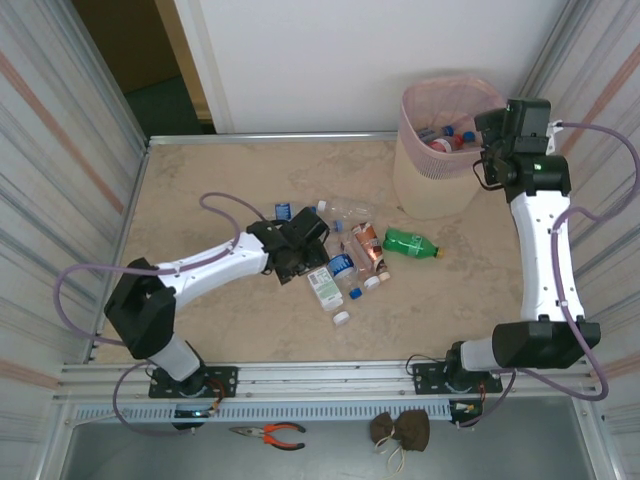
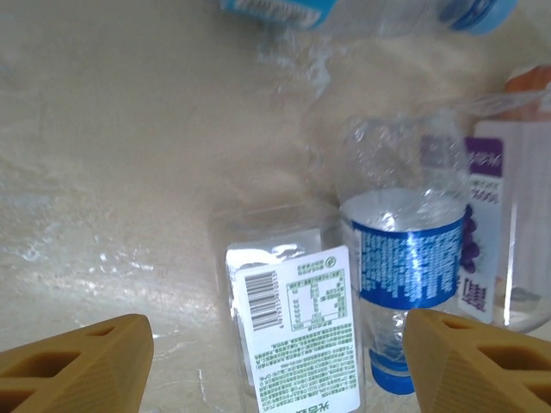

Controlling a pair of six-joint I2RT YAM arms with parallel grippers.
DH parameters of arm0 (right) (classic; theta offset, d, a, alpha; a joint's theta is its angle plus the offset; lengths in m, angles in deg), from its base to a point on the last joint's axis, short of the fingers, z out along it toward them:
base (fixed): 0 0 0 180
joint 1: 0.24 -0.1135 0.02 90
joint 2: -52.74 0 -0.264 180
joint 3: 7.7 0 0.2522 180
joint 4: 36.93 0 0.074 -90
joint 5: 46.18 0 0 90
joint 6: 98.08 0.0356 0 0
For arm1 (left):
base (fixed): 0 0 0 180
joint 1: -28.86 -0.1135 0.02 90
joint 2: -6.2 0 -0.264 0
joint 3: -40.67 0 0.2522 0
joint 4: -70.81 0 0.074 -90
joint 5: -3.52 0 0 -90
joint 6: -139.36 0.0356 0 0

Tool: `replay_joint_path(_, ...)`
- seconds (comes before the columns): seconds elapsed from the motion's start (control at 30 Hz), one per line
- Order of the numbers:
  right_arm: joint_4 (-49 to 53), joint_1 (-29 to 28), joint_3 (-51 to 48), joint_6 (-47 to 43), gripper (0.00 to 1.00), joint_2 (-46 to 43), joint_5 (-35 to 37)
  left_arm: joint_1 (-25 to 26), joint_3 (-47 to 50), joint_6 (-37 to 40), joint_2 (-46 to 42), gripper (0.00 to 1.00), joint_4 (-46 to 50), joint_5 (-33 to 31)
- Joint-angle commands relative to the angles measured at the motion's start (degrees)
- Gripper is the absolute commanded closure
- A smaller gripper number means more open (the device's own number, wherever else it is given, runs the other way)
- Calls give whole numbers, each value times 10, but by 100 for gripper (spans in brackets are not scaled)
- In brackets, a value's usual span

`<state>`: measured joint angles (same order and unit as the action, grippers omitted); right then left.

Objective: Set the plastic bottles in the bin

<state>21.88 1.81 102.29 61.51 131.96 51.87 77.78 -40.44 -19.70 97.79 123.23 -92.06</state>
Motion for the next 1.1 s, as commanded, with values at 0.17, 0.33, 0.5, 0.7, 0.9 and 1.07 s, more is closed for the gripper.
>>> replay_joint_path(0.17, -17, 19, -35, -17, 14, -37, -21, 22, 10, -60, 50, 22, -13, 34)
replay_joint_path(0.33, -20, 27, -42, -17, 14, -42, -30, 26, 7, -71, 76, 23, -27, 52)
replay_joint_path(0.5, -23, 34, -48, -17, 14, -46, -39, 25, 5, -75, 91, 22, -37, 51)
replay_joint_path(0.7, -26, 43, -53, -16, 15, -52, -48, 22, -3, -72, 110, 22, -40, 57)
replay_joint_path(0.9, -30, 47, -57, -18, 15, -55, -51, 20, -11, -66, 115, 21, -38, 57)
replay_joint_path(1.07, -32, 49, -59, -18, 15, -55, -54, 20, -10, -66, 111, 21, -40, 58)
